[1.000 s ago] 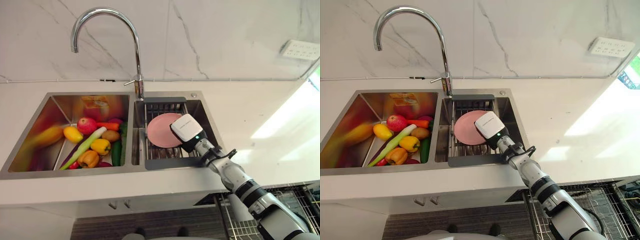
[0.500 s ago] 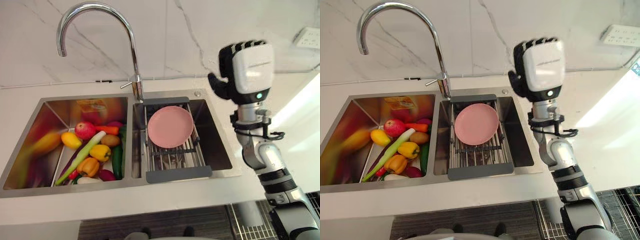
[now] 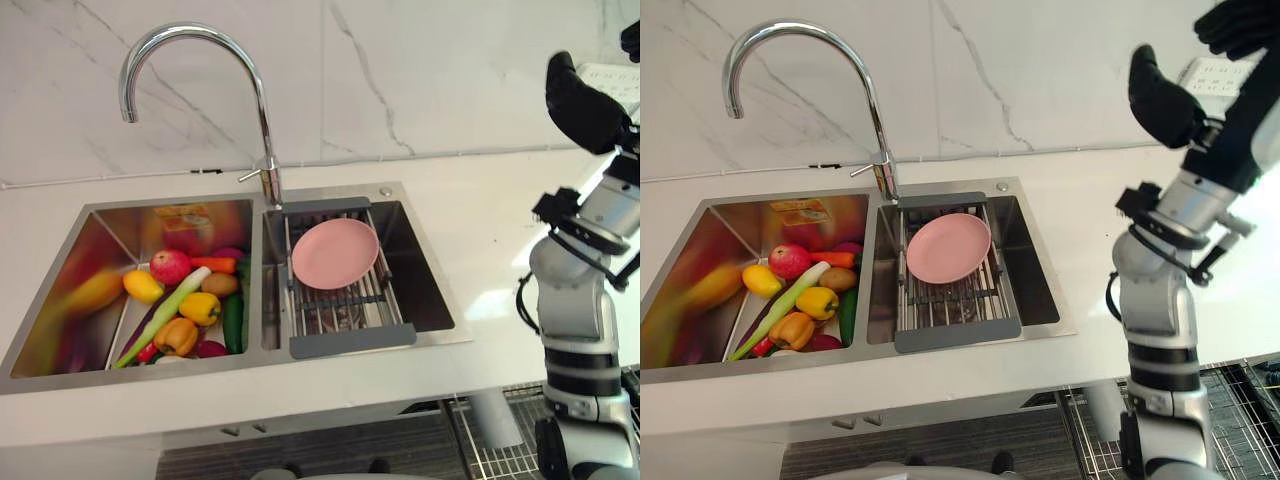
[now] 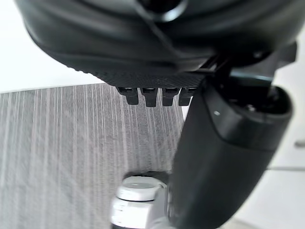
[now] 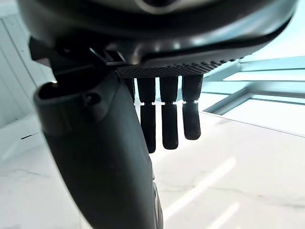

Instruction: Walk over to the sink, pick up the cup, carry it to the dishwasher, place the cup inside the dishwasher, then close the dishwasher door

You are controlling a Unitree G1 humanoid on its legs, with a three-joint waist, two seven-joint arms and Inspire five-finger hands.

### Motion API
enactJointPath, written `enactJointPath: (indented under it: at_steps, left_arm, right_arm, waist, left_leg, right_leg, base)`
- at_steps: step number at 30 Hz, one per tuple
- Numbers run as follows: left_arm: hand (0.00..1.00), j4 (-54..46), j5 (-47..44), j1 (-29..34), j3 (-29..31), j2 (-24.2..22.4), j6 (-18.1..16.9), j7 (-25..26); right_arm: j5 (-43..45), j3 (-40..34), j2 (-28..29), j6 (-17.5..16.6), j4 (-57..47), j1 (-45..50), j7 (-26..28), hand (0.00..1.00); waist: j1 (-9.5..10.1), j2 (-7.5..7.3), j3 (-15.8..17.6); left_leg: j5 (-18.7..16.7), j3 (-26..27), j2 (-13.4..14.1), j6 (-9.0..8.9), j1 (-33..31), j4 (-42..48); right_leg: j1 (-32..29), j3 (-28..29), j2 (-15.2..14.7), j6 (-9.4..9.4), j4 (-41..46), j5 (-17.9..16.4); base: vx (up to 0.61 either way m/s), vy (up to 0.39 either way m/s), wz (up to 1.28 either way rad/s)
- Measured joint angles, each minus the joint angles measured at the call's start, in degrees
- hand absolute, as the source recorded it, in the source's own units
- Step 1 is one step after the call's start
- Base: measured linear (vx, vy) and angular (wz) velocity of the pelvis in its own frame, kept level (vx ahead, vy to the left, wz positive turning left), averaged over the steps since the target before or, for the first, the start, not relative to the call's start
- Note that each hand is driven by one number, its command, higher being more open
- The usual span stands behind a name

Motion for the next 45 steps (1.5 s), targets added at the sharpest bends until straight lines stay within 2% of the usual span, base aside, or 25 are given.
enactJointPath:
  at_steps: [1, 4, 5, 11, 13, 14, 15, 18, 19, 21, 22, 23, 27, 36, 45]
  left_arm:
    - [1.0, 0.0, -0.5, 0.1, 0.1, 0.0, -0.2, 0.2]
    - [1.0, -0.1, -2.4, 0.2, 3.2, -0.7, -1.6, 1.5]
    - [1.0, -0.1, -8.2, 1.0, 10.8, -2.1, -2.4, 2.8]
    - [1.0, -0.2, -8.2, 0.8, 11.1, -2.2, -2.4, 2.9]
    - [1.0, -0.2, -8.1, 0.7, 11.1, -2.5, -2.5, 3.6]
    - [1.0, -0.2, -7.8, 0.4, 11.1, -2.9, -2.6, 4.5]
    - [1.0, -0.2, -7.6, 0.3, 11.0, -3.2, -2.7, 4.9]
    - [1.0, -0.3, -4.7, -0.3, 10.7, -3.9, -4.1, 6.5]
    - [1.0, -0.3, -3.0, -0.9, 10.6, -3.6, -4.8, 6.9]
    - [1.0, 0.0, -0.1, -2.6, 10.3, -2.5, -5.8, 7.4]
    - [1.0, 0.0, 0.2, -2.8, 10.2, -2.4, -6.1, 7.4]
    - [1.0, -0.1, 2.1, -3.5, 8.4, -1.4, -7.2, 7.7]
    - [1.0, -0.1, 4.7, -4.6, 8.2, -0.8, -8.2, 7.8]
    - [1.0, 2.2, 7.8, -3.7, 8.2, -0.7, -7.5, 7.6]
    - [1.0, 2.2, 8.7, -3.8, 6.3, 0.4, -7.6, 6.9]
  right_arm:
    - [0.0, 0.0, 0.5, -0.4, -0.2, 1.1, 0.6, 1.0]
    - [0.0, -0.8, 3.1, -4.3, -0.7, 4.9, 2.4, 1.0]
    - [4.5, -5.6, 8.1, -14.7, -7.2, 10.1, 5.9, 1.0]
    - [5.4, -5.6, 8.2, -14.7, -7.9, 11.9, 6.9, 1.0]
    - [7.6, -5.5, 8.7, -14.7, -9.2, 14.3, 9.6, 1.0]
    - [9.3, -5.5, 8.9, -14.5, -9.9, 15.8, 12.2, 1.0]
    - [10.3, -5.5, 8.9, -14.4, -10.1, 16.6, 13.5, 1.0]
    - [13.0, -4.0, 8.9, -12.7, -10.3, 18.9, 22.8, 1.0]
    - [12.9, -2.7, 8.9, -11.9, -10.4, 19.7, 27.4, 1.0]
    - [12.1, 0.4, 7.2, -10.3, -10.4, 21.2, 36.5, 1.0]
    - [11.9, 1.0, 6.7, -10.0, -10.4, 21.3, 38.1, 1.0]
    - [8.0, 3.8, 4.4, -9.1, -10.4, 21.7, 44.4, 1.0]
    - [-0.4, 7.1, 3.3, -9.9, -10.5, 21.8, 51.5, 1.0]
    - [-15.4, 10.4, -2.8, -12.1, -11.1, 21.8, 57.7, 1.0]
    - [-24.8, 14.6, -3.1, -11.8, -6.8, 21.5, 57.0, 1.0]
  waist:
    - [-0.13, -0.01, -0.1]
    - [-0.26, -0.1, -0.1]
    - [-0.97, -1.82, -1.2]
    - [-1.04, -2.07, -1.2]
    - [-1.57, -2.29, -1.3]
    - [-2.57, -2.42, -1.3]
    - [-2.77, -2.43, -1.3]
    - [-2.86, -2.84, -1.2]
    - [-3.33, -3.47, -0.9]
    - [-3.79, -4.42, -0.4]
    - [-3.76, -4.51, -0.3]
    - [-3.75, -4.72, -0.3]
    - [-3.51, -5.08, -0.5]
    - [-3.51, -5.53, -0.7]
    - [-2.98, -6.23, -1.5]
  left_leg:
    - [0.0, 0.0, 0.0, 0.0, 0.1, 0.0]
    - [0.0, 0.0, 0.0, 0.0, 0.7, -0.1]
    - [0.4, -0.2, -0.1, 0.04, 2.6, -1.8]
    - [0.2, 0.2, -0.1, -0.13, 2.4, -2.7]
    - [-0.3, 2.5, 0.3, 0.18, 1.7, -2.8]
    - [-0.2, 6.3, 1.2, -0.05, 1.2, -2.4]
    - [0.0, 7.5, 1.4, -0.38, 1.0, -2.1]
    - [-0.2, 8.7, 1.4, -0.5, 0.6, -1.2]
    - [-0.6, 9.1, 1.5, -0.67, 0.5, -0.9]
    - [-2.0, 13.6, 3.0, -1.29, -0.6, 2.0]
    - [-2.1, 13.6, 2.9, -1.28, -0.6, 2.4]
    - [-2.1, 13.2, 2.7, -1.28, -0.3, 2.7]
    - [-2.2, 12.5, 2.5, -1.3, 0.7, 2.4]
    - [-1.4, 12.4, 1.5, -1.57, 2.0, -0.6]
    - [0.2, 11.9, 1.3, -1.11, 2.6, -2.6]
  right_leg:
    - [0.1, 0.0, 0.0, 0.0, 0.0, 0.0]
    - [0.7, 0.0, 0.0, 0.0, 0.0, 0.0]
    - [1.8, 0.1, 0.0, 0.09, 0.0, -0.5]
    - [1.4, -0.3, -0.2, 0.44, 0.0, -0.9]
    - [0.9, -1.2, -0.6, 0.62, 0.0, -1.1]
    - [0.9, -2.3, -1.0, 0.83, 0.0, -1.1]
    - [0.8, -2.7, -1.2, 0.93, 0.1, -1.0]
    - [0.2, -3.6, -1.8, 1.15, 1.2, -1.0]
    - [0.1, -4.1, -2.0, 1.21, 1.7, -1.0]
    - [0.1, -5.1, -2.5, 1.67, 2.9, -1.4]
    - [0.1, -5.2, -2.6, 1.8, 3.1, -1.4]
    - [0.2, -5.9, -3.0, 2.36, 4.3, -1.8]
    - [1.3, -7.1, -3.3, 2.54, 4.8, -2.0]
    - [2.3, -7.2, -3.8, 2.9, 3.6, -2.2]
    - [2.5, -7.5, -3.3, 2.84, 2.4, -2.2]
  base:
    - [0.0, 0.0, 0.0]
    - [-0.01, 0.001, 0.0]
    - [0.0, 0.0, 0.0]
    - [0.0, 0.001, 0.01]
    - [0.0, 0.015, 0.17]
    - [0.02, 0.016, 0.31]
    - [0.05, 0.037, 0.25]
    - [0.03, 0.043, -0.01]
    - [-0.01, 0.028, 0.14]
    - [-0.01, 0.028, 0.19]
    - [-0.01, 0.041, 0.16]
    - [0.0, 0.048, 0.13]
    - [-0.01, 0.024, 0.13]
    - [-0.04, -0.005, 0.02]
    - [0.0, -0.011, 0.02]
